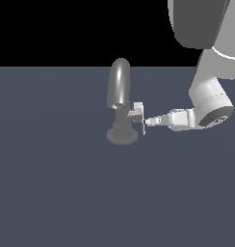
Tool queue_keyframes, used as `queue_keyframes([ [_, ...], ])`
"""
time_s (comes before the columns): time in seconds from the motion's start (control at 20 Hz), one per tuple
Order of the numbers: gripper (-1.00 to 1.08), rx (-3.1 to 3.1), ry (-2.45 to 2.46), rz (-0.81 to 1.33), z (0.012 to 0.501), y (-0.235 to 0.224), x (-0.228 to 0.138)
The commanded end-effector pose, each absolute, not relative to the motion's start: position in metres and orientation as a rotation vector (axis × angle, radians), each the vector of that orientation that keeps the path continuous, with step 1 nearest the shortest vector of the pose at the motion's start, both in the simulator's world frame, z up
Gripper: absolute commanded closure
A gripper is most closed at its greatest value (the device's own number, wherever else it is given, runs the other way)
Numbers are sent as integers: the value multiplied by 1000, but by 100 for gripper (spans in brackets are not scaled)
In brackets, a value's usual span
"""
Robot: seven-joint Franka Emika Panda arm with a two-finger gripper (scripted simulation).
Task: Turn on the faucet by rotating a designated handle.
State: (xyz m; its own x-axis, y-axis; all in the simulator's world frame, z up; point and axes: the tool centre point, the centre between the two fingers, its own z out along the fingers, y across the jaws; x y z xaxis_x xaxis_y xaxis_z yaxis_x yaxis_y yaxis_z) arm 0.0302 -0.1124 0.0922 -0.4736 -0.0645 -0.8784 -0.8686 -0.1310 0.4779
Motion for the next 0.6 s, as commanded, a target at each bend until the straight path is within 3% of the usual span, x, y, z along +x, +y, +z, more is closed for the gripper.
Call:
queue_keyframes([
  [0.0, 108, -1036, 1555, 1673, 63, -106, 32],
  [0.55, 108, -1018, 1570, 1686, 37, -105, 38],
])
